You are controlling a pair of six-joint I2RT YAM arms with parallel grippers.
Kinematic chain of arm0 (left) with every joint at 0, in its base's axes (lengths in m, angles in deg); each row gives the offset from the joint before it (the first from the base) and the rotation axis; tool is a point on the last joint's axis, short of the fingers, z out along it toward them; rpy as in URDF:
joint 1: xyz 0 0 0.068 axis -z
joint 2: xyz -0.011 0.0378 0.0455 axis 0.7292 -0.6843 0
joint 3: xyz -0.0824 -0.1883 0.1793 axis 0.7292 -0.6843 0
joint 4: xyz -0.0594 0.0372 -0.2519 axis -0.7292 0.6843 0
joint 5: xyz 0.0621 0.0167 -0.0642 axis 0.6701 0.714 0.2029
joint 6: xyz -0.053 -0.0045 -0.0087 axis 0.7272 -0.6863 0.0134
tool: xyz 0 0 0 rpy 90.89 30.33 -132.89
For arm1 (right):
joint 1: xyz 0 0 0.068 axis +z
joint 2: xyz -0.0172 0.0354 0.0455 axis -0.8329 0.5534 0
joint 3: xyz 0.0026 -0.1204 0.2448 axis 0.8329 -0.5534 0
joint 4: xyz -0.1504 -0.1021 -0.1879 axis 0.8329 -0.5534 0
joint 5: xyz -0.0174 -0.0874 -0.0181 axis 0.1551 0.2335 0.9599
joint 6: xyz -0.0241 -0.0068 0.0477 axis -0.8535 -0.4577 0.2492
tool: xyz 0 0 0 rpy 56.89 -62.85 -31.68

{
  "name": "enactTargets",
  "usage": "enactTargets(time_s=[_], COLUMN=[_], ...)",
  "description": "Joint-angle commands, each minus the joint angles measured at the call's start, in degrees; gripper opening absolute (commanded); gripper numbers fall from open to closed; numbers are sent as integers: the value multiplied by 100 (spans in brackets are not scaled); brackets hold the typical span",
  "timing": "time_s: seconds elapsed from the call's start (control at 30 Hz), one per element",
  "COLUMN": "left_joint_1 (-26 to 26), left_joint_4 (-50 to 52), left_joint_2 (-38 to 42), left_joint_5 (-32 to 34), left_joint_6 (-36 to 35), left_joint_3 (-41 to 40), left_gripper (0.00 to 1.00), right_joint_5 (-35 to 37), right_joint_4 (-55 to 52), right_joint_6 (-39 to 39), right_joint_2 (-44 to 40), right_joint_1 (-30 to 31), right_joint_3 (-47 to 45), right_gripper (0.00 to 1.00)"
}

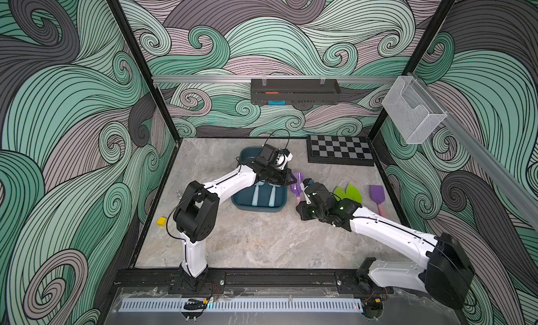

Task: Put the shovel into the storage box
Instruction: Pick up the shovel from the center of the board, then place the shovel in the storage box.

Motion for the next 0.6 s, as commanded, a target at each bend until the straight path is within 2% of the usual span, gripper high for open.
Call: enactTargets(time_s=[0.0,0.1,0.33,0.43,0.53,0.57], left_joint_1=[-8,-101,-573,-990,-1504,-1649], left_joint_4=[40,92,570,859,1335,1669], left_joint_2=[-113,-88,34,140,186,178], left_joint_5=[143,74,-130,-425,-805,-756], left_joint_6=[-311,-342,-592,-769,-1188,-1406], left_joint_3=[109,169,490,697,1018,1190], left_gripper=[0,0,0,0,0,0], right_joint_5=[66,92,87,206,240,242], right_joint_4=[270,372,443,377,340,337], right_joint_6=[-160,-192,-243,-259,-254,-252], right_joint_2=[-274,-553,-1290,-1412,-1418,-1409], right_joint_1=[97,101,110,110,101,102], right_joint_3=[51,-40,-308,-420,-548,-597], right_gripper=[45,57,61,62,63,63])
